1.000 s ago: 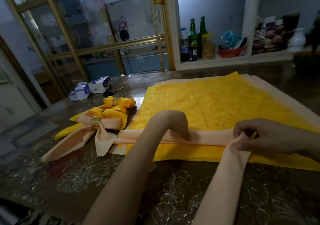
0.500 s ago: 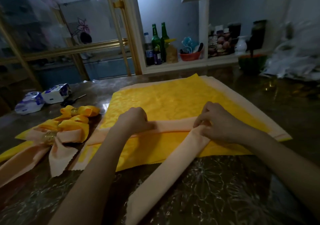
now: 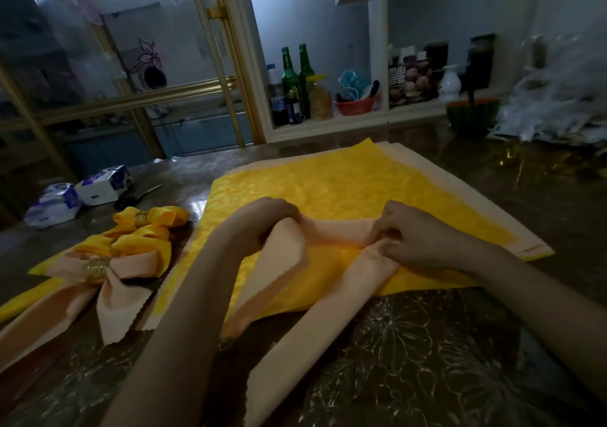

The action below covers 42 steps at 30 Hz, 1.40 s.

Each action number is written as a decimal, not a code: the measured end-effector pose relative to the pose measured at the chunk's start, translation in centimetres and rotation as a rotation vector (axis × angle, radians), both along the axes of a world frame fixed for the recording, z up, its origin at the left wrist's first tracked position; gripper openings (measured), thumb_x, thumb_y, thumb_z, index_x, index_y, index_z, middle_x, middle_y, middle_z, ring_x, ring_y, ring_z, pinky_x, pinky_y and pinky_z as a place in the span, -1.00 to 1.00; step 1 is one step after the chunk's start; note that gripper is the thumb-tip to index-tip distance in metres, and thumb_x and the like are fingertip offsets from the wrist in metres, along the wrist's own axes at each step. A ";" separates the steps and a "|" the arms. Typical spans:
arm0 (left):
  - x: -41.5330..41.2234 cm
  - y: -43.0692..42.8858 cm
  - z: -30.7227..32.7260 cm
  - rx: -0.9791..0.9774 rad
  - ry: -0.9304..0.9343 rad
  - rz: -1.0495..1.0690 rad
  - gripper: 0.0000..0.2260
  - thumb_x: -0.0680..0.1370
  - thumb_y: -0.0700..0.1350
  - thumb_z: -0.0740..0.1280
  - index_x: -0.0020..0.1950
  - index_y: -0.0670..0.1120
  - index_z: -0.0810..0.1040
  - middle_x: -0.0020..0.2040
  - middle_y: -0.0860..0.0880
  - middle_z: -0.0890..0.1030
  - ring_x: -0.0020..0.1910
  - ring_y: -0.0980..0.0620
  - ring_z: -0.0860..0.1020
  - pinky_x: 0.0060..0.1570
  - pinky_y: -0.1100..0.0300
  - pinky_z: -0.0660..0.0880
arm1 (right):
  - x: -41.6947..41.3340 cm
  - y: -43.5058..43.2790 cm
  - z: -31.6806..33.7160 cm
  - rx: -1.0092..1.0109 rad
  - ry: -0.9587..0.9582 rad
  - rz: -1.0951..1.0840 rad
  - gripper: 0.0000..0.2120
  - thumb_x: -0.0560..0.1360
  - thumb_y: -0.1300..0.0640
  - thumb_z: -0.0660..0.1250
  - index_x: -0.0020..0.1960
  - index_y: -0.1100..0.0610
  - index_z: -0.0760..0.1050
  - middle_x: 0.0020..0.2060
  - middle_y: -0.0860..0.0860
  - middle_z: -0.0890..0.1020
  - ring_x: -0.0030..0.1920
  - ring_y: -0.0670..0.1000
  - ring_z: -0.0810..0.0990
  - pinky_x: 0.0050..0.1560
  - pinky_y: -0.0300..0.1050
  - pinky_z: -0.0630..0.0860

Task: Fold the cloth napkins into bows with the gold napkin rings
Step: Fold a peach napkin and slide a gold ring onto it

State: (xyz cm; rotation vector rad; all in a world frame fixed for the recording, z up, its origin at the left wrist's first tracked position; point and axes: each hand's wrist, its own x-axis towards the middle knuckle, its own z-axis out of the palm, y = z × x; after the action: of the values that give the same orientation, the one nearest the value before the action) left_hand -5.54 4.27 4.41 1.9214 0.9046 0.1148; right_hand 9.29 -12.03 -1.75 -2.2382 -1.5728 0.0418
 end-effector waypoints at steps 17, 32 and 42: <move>2.1 -4.0 -2.4 0.361 0.227 -0.258 -0.65 0.63 -0.04 0.15 -0.01 -0.32 0.53 -0.23 -0.24 0.63 -0.39 -0.10 0.57 -0.36 0.14 0.54 | -1.1 -0.9 1.4 -0.260 0.177 0.032 -0.77 0.44 -0.15 0.36 -0.01 -0.05 0.47 0.11 -0.03 0.37 0.17 -0.03 0.29 0.22 -0.05 0.36; 4.3 -0.8 -6.5 0.665 -0.218 0.099 -0.91 0.48 -0.08 0.31 -0.16 -0.08 0.52 -0.16 -0.06 0.57 -0.17 -0.03 0.51 -0.22 0.13 0.44 | -2.0 -0.7 1.7 -0.240 0.252 0.092 -0.80 0.43 0.10 0.42 -0.26 0.10 0.41 0.27 -0.03 0.43 0.15 -0.09 0.41 0.20 0.02 0.43; 1.5 -4.4 -2.3 0.385 0.542 -0.470 -0.53 0.51 0.22 0.23 -0.02 -0.21 0.54 -0.19 -0.07 0.52 -0.27 0.01 0.49 -0.28 0.24 0.43 | -0.7 -1.3 1.7 -0.210 0.406 0.126 -0.76 0.43 0.22 0.39 -0.32 0.10 0.35 0.31 -0.12 0.43 0.12 -0.29 0.39 0.24 0.03 0.42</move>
State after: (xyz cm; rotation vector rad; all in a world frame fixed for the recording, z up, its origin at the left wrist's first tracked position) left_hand -4.03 -0.10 2.14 2.5386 0.7784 -0.5735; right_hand 8.64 -13.29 -0.06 -2.1013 -1.5327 0.6808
